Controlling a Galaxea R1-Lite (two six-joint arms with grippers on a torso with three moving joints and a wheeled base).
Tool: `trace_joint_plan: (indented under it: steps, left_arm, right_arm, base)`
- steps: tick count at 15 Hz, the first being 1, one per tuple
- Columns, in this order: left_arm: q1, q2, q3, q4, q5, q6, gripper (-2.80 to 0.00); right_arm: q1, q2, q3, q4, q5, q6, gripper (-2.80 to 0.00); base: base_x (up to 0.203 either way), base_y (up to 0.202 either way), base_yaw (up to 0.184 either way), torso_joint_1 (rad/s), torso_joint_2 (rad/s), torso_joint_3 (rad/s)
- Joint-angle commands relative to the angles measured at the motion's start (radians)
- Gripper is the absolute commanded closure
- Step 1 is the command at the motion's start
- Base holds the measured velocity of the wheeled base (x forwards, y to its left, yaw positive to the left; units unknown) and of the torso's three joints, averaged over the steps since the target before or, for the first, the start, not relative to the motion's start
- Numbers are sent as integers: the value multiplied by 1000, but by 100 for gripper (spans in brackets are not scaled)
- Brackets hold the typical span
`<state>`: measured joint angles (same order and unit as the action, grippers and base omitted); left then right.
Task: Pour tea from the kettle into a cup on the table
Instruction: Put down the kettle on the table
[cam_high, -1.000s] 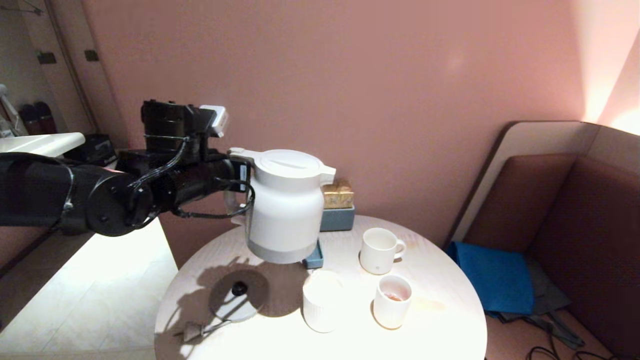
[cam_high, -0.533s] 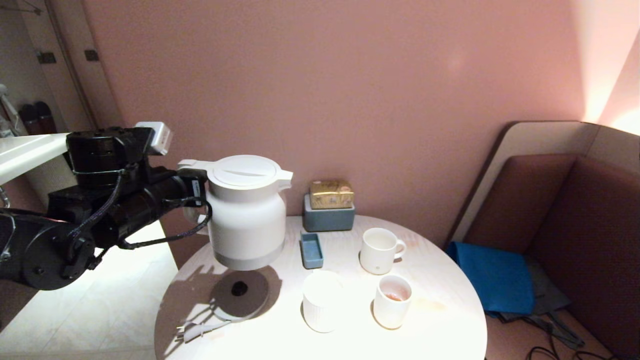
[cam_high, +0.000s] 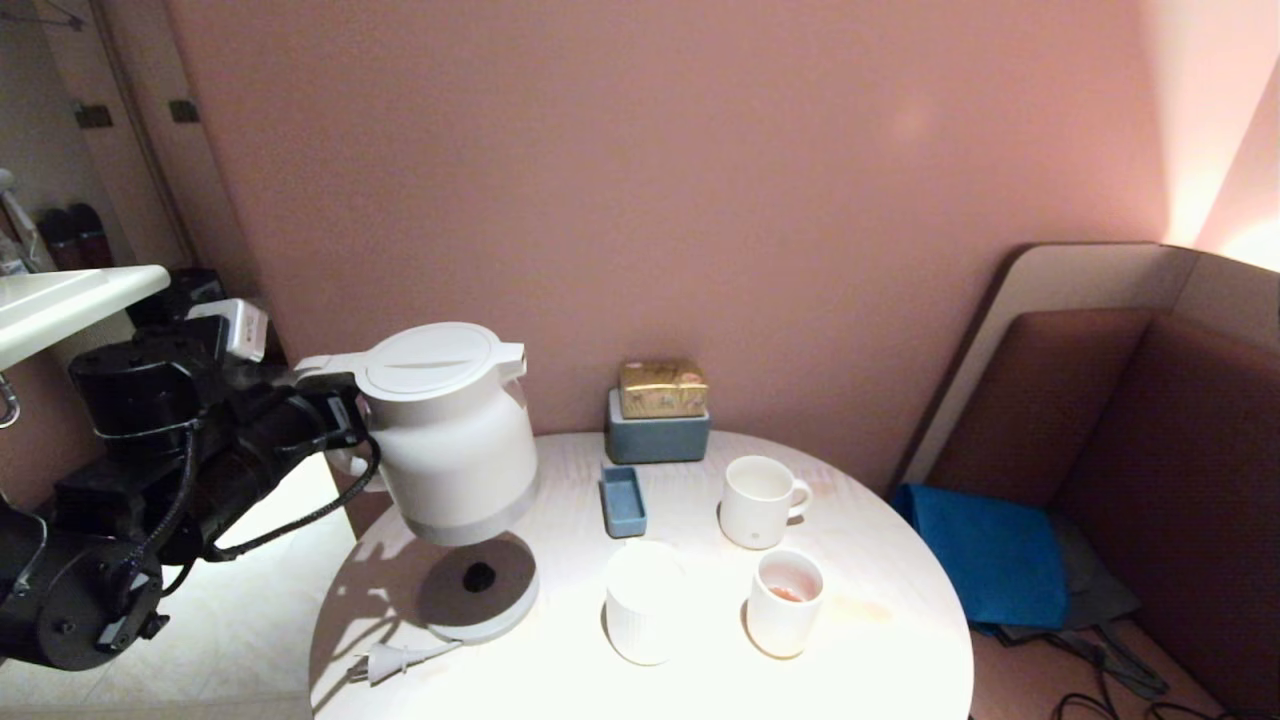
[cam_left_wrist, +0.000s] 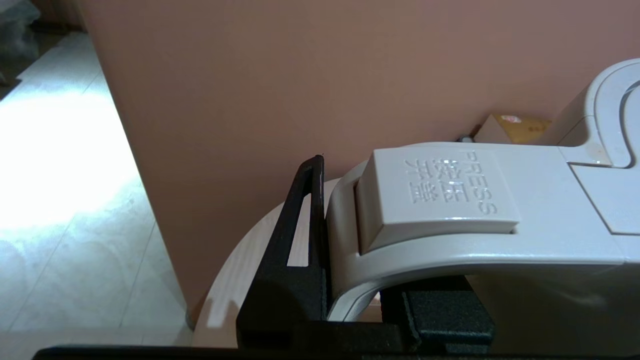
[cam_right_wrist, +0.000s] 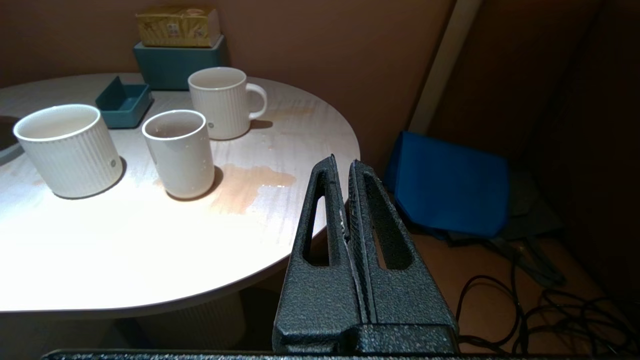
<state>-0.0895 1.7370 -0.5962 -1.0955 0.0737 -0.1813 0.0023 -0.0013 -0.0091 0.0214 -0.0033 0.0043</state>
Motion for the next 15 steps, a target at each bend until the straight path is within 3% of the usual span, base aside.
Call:
trace_joint_plan:
  steps: [1, 7, 12, 15]
  left_arm:
    - [13, 95, 60, -127, 2, -4, 0]
    - [14, 196, 137, -235, 4, -4, 0]
    - [14, 362, 207, -459, 6, 14, 0]
    - [31, 432, 201, -474, 7, 29, 0]
  right_arm:
    - [1, 1, 0, 0, 0, 0, 0]
    - [1, 1, 0, 0, 1, 0, 0]
    - [1, 1, 0, 0, 0, 0, 0]
    - [1, 1, 0, 0, 0, 0, 0]
  base:
    - [0, 0, 0, 0, 0, 0]
    - [0, 0, 0, 0, 0, 0]
    - [0, 0, 0, 0, 0, 0]
    - [0, 0, 0, 0, 0, 0]
